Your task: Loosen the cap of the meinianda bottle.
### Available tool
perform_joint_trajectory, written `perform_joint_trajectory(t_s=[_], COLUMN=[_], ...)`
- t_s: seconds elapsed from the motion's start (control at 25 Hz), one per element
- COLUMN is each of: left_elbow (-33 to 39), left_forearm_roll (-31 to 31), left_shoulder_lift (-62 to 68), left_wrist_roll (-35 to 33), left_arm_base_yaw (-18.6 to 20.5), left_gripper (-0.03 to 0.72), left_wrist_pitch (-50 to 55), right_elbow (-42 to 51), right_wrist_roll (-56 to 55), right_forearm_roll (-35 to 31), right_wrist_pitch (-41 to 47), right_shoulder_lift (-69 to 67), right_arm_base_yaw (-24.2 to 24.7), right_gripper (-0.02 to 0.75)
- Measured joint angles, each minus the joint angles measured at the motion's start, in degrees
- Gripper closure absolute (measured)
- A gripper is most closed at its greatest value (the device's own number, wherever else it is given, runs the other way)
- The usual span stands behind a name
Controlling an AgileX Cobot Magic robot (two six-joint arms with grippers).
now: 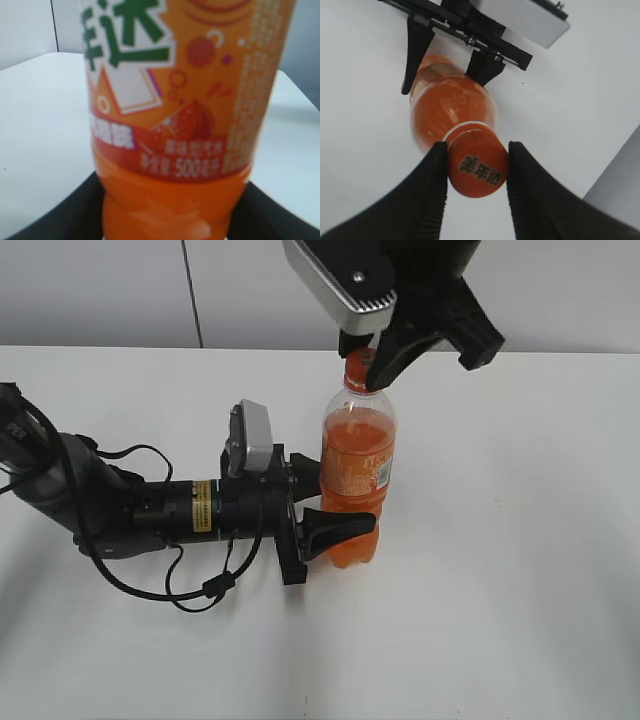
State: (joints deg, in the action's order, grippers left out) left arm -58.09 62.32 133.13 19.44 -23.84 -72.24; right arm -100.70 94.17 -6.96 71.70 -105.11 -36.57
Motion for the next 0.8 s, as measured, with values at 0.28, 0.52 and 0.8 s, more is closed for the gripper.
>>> perform_joint_trajectory(t_s=[0.28, 0.52, 0.8], left_elbow=[0.00, 0.00, 0.00], left_forearm_roll=[0.00, 0.00, 0.05], left_shoulder_lift=[0.00, 0.00, 0.00], left_wrist_roll=[0.00, 0.00, 0.00], left_arm_base_yaw=[0.00, 0.00, 0.05], left_gripper=[0.286, 0.286, 0.286], left_wrist_pitch=[0.00, 0.00, -0.06], right_elbow=[-0.07, -0.09, -0.09], right_wrist_roll=[15.73, 18.35, 4.12], right_forearm_roll=[-0.04, -0.12, -0.84], right_wrist_pitch=[0.00, 0.00, -0.17], right_shoulder_lift=[0.00, 0.00, 0.00], right_arm_base_yaw=[0.00, 0.00, 0.00], right_gripper=[0.468, 0.468, 0.438])
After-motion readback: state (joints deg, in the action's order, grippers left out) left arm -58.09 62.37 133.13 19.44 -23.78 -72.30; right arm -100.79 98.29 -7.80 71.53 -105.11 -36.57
